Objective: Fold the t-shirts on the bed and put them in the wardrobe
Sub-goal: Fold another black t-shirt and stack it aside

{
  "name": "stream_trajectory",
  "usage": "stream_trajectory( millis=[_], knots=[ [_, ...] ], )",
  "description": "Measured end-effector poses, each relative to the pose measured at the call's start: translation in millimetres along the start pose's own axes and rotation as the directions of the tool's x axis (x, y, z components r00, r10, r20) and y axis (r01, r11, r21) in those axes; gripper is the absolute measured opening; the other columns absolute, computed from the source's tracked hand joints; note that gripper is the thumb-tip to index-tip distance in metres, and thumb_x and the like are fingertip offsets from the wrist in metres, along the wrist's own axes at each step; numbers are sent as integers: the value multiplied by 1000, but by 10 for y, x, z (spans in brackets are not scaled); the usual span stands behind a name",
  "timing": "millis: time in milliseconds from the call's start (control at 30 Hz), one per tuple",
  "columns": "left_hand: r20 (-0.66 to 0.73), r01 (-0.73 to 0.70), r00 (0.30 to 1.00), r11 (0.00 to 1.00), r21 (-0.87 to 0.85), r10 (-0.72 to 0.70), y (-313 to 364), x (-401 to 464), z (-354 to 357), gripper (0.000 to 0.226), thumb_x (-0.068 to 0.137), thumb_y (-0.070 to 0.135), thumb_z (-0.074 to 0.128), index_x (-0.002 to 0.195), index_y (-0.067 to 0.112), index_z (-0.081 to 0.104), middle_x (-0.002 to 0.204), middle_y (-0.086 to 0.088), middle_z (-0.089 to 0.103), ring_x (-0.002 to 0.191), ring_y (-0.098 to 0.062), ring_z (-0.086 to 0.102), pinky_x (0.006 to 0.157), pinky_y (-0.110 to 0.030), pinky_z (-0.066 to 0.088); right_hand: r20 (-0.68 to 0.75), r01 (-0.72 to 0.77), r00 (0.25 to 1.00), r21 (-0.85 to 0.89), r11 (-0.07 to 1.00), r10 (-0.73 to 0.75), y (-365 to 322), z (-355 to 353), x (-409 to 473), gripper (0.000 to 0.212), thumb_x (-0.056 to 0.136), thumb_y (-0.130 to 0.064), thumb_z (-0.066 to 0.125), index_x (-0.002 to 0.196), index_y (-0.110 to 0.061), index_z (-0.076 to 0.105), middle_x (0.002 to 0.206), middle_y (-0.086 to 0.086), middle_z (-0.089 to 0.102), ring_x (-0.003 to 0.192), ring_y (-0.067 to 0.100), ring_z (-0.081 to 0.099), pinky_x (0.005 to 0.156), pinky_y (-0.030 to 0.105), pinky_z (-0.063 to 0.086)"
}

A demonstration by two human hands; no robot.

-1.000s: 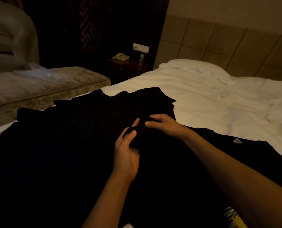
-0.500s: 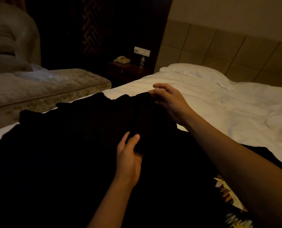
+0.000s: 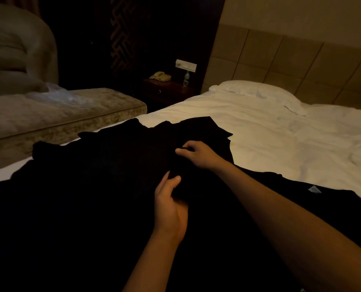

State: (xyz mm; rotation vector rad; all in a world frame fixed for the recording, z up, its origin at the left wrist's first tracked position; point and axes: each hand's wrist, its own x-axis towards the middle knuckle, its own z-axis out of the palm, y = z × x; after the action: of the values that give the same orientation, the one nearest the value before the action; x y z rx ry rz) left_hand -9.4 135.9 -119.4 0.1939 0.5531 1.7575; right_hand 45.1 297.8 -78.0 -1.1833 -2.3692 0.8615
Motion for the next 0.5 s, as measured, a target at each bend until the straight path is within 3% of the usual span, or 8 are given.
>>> stream_trajectory(
  millis=[133, 200, 267, 333, 400, 500],
  knots=[
    [-65, -18, 998, 998, 62, 22, 10, -16, 39, 40, 86, 12, 60, 125, 17, 63, 117, -11, 70, 107, -28, 68, 100, -48, 49, -102, 116, 989, 70, 991, -109, -116, -69, 78, 19, 99, -27, 56, 79, -26, 57, 78, -6, 57, 71, 4, 54, 65, 19, 39],
    [-122, -48, 990, 984, 174, 70, 6, -52, 89, 18, 96, 16, 56, 104, 30, 65, 111, -5, 71, 101, -24, 70, 96, -46, 53, -189, 158, 973, 117, 981, -134, -183, -116, 141, 19, 100, -26, 54, 81, -27, 55, 79, -6, 56, 72, 4, 52, 64, 20, 40],
    [-170, -98, 971, 933, 346, 165, 0, -57, 111, 17, 99, 25, 54, 93, 40, 59, 105, 2, 68, 95, -17, 71, 89, -43, 57, -218, 174, 965, 110, 979, -147, -198, -112, 218, 18, 100, -26, 54, 82, -29, 54, 82, -7, 57, 76, 5, 53, 67, 21, 40],
    [-180, -158, 940, 840, 520, 289, 0, -25, 86, 12, 99, 30, 52, 106, 39, 59, 109, 5, 67, 96, -13, 70, 88, -41, 57, -177, 169, 972, 80, 982, -153, -148, -37, 292, 14, 99, -25, 54, 87, -31, 57, 90, -7, 59, 85, 7, 56, 77, 25, 43],
    [-205, -158, 908, 752, 639, 365, -19, 21, 34, 24, 99, 34, 51, 122, 40, 53, 121, 7, 61, 107, -12, 64, 94, -41, 54, -73, 114, 991, 32, 993, -111, -88, 68, 324, 10, 99, -28, 55, 99, -26, 65, 99, -7, 64, 96, 8, 59, 86, 27, 46],
    [-256, -126, 888, 737, 665, 383, -28, 39, 17, 39, 99, 35, 49, 138, 32, 47, 128, 8, 58, 115, -13, 60, 100, -41, 50, 15, 22, 1000, 31, 999, -22, -68, 166, 315, 23, 97, -38, 57, 103, -21, 71, 98, -5, 68, 93, 7, 63, 84, 26, 48]
  ],
)
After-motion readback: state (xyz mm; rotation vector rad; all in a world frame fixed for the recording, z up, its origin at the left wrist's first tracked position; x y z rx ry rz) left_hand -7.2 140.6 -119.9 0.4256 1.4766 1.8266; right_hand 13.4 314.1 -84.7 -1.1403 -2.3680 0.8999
